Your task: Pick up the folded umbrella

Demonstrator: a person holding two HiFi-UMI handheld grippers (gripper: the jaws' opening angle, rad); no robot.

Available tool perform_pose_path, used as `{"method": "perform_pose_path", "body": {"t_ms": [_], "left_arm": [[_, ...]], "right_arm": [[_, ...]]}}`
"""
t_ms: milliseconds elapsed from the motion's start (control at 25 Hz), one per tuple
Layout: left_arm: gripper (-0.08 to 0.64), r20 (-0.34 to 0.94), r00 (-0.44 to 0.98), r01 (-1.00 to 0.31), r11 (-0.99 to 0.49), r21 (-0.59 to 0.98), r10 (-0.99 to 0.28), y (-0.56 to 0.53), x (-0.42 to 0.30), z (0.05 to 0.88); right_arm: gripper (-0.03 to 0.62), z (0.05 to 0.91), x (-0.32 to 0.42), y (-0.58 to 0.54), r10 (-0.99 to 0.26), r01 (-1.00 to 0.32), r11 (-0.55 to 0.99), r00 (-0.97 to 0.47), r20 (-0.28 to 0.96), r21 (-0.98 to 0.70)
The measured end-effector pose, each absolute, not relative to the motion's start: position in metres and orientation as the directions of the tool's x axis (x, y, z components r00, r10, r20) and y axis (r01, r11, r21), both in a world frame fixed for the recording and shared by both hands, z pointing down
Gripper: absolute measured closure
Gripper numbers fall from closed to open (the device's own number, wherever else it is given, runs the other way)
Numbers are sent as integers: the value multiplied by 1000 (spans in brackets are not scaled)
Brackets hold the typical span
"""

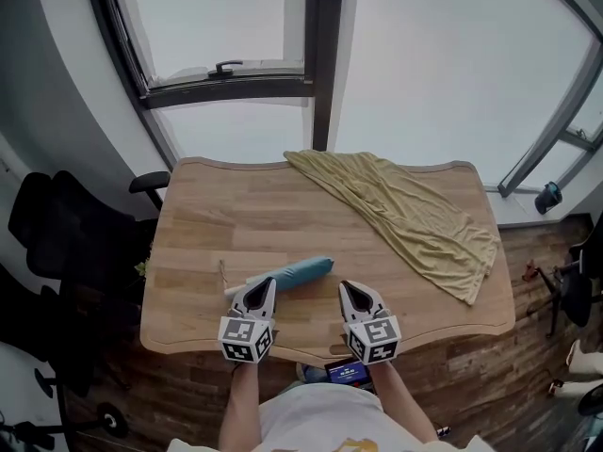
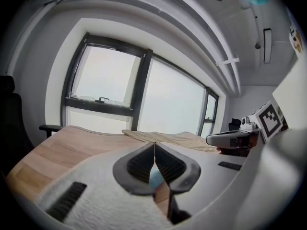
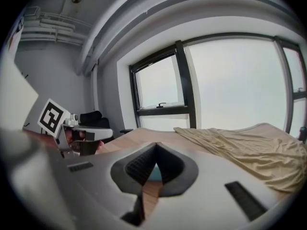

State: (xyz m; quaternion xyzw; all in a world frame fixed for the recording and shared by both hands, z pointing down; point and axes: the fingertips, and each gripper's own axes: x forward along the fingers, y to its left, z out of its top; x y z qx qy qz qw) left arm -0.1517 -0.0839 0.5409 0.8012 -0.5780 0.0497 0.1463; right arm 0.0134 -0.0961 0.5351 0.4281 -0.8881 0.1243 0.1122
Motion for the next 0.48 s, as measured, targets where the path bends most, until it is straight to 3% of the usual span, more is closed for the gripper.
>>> {"method": "perform_pose_path", "body": {"t_ms": [480], "left_arm": [[540, 245, 349, -932, -309, 187, -905, -120, -153, 535]], "right_arm": [[583, 531, 19, -120, -745, -801, 587, -591, 308, -116]]}}
